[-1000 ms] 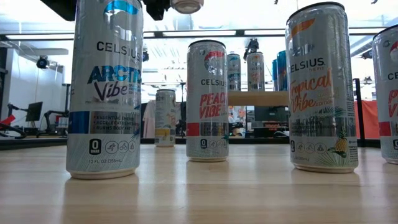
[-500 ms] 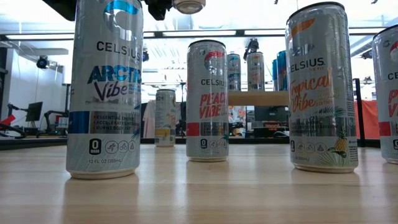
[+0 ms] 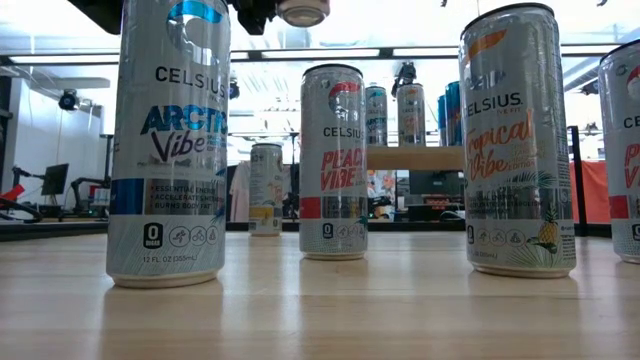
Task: Place canned beverage on shelf
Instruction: Put the top red white soda can on the shelf aligned with the red black soda can
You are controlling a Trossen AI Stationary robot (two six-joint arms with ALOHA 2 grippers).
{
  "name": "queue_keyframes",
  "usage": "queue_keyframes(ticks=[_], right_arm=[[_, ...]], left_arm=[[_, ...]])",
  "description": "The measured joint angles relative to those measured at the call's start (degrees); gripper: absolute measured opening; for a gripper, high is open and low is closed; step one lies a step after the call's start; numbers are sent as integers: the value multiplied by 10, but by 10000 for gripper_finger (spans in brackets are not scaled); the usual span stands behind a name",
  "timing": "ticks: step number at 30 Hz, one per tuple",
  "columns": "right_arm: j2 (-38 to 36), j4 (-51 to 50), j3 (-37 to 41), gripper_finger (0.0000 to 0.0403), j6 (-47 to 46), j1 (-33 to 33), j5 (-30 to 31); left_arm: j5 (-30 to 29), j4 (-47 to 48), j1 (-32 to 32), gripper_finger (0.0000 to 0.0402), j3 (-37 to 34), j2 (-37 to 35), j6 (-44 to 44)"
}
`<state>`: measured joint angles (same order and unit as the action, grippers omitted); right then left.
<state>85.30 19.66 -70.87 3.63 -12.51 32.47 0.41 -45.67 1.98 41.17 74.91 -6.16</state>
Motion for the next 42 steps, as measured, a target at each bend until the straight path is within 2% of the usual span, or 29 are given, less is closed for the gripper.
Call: queue_keyframes(ticks=[7, 12, 15, 20, 24, 32, 35, 42], right_arm=[[-3, 6, 0, 290, -17, 0, 11], [-20, -12, 0, 290, -11, 1, 19], [-40, -32, 0, 290, -9, 7, 28], [-86, -103, 1, 290, -9, 31, 94], [-131, -162, 20, 290, -29, 51, 92], [-278, -168, 146, 290, -83, 62, 153], [-338, -169, 213, 290, -128, 62, 172], [-451, -171, 335, 290, -204, 62, 171]], left_arm=[[-2, 0, 0, 336, 0, -1, -13], [0, 22, -3, 343, 0, -15, -37], [1, 50, -11, 344, 0, -36, -55], [6, 117, -32, 345, -1, -89, -78], [3, 168, -49, 345, -6, -136, -91], [1, 228, -60, 346, -15, -206, -92], [1, 237, -60, 346, -15, -214, -86], [1, 239, -60, 346, -15, -206, -84]])
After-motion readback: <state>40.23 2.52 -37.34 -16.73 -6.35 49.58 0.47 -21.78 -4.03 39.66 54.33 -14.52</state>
